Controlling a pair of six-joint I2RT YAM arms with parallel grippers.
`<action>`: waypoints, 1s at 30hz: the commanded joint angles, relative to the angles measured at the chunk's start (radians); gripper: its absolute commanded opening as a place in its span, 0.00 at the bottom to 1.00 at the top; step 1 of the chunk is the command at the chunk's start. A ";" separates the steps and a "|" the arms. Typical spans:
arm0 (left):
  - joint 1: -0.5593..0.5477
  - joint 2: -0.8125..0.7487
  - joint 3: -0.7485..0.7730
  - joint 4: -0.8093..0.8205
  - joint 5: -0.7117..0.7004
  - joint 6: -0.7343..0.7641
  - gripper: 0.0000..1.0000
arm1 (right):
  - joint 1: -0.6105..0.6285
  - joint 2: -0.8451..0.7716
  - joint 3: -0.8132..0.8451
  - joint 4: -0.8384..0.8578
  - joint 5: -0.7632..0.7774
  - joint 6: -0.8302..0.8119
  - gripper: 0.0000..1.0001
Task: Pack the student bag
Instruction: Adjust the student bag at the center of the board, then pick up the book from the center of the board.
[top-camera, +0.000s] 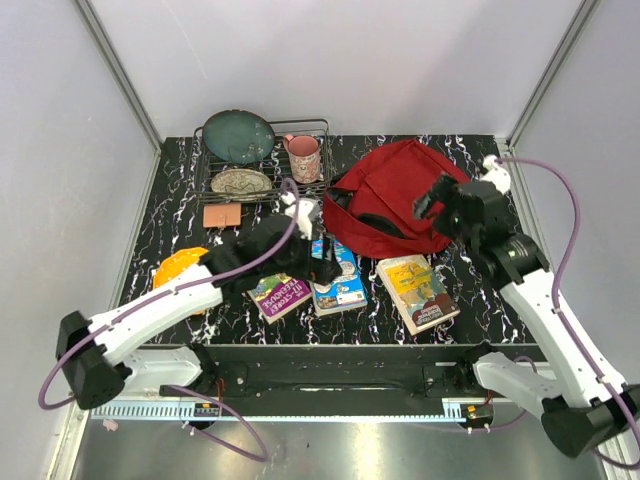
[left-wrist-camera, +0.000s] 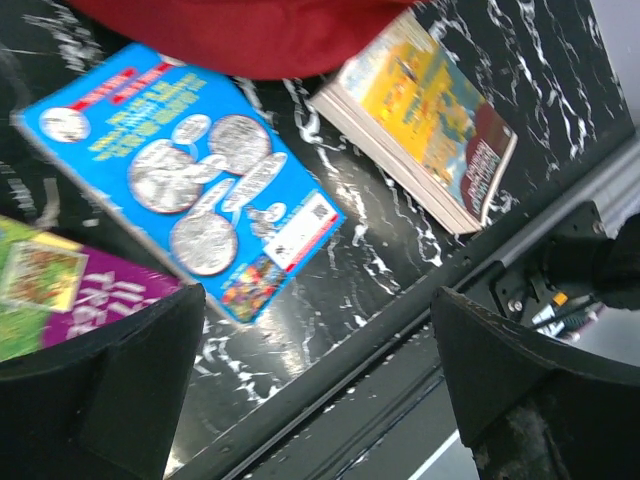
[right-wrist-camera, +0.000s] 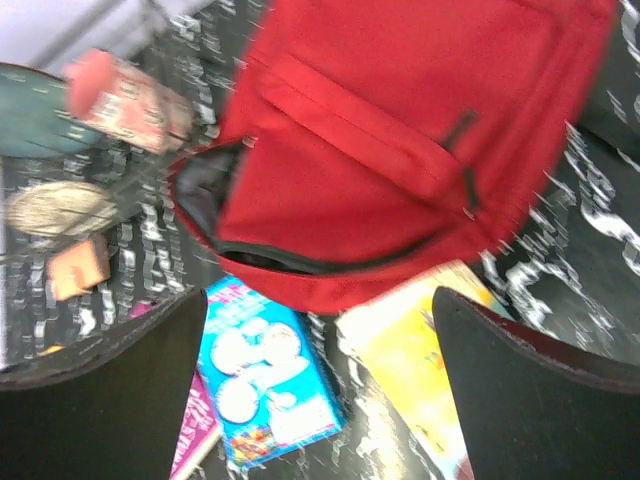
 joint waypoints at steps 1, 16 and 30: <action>-0.065 0.119 0.023 0.172 0.103 -0.063 0.99 | -0.047 -0.036 -0.174 -0.155 0.050 0.076 1.00; -0.179 0.509 0.155 0.351 0.248 -0.174 0.99 | -0.094 -0.285 -0.582 -0.144 -0.047 0.280 1.00; -0.206 0.588 0.146 0.420 0.229 -0.218 0.99 | -0.467 0.050 -0.593 0.172 -0.401 0.039 1.00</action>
